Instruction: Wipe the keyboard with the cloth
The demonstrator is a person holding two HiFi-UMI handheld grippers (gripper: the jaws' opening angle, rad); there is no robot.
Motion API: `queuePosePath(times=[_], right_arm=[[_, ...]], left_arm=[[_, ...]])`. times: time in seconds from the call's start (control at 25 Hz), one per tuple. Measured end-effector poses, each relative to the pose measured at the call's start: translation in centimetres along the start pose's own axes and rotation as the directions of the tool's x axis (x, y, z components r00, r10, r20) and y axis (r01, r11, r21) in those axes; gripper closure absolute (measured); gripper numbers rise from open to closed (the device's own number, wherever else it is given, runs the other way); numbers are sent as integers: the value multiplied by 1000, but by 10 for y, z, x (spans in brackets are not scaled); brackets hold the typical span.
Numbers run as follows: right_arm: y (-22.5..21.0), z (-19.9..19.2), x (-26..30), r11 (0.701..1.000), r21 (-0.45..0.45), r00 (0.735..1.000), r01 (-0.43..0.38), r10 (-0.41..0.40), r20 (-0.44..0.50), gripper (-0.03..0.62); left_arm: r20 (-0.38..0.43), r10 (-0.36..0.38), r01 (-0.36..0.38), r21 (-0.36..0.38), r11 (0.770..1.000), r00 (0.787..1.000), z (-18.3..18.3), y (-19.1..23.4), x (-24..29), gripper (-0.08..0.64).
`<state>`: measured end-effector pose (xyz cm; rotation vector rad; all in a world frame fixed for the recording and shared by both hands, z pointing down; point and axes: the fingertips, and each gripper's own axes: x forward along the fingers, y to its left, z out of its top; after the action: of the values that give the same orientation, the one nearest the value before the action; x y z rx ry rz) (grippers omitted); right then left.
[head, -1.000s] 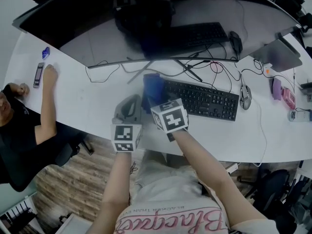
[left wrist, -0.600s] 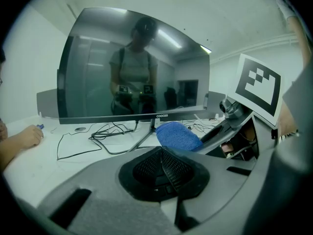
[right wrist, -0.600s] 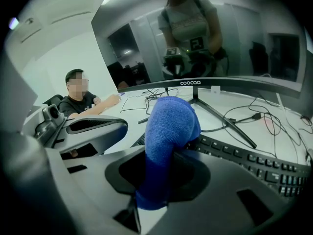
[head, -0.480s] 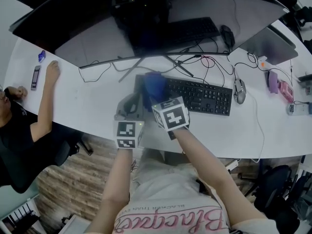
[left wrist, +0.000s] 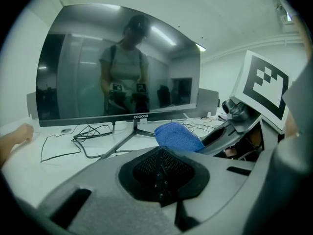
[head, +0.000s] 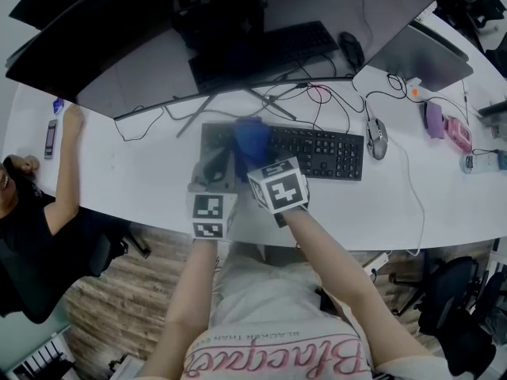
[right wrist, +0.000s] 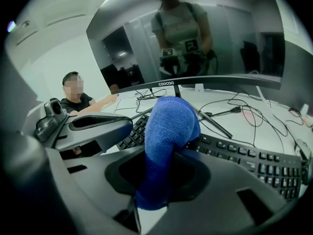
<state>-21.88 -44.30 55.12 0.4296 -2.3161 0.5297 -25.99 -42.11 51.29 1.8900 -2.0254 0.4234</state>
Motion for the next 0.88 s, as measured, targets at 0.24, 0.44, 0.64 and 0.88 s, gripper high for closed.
queuePosePath(times=[0.24,0.44,0.64,0.88], right_arm=[[-18,-7,-13,1000,7,1000,7,-7,-2,492],[-33,-14,-24,1000,7,1000,8,-8,-10,492],[-46,-18,-32,1000,8,1000,-1,1,-15,492],[-68,-27,-46,1000,8,1000,1,-1,-24,492]], left_arm=[[2,-31,31,13,999,1000,10,-23,13,554],[-2,-53,53,8,999,999,10,-41,23,554],[-13,-73,73,11,997,997,9,-57,33,554],[-20,-86,86,4,996,996,11,-75,47,554]])
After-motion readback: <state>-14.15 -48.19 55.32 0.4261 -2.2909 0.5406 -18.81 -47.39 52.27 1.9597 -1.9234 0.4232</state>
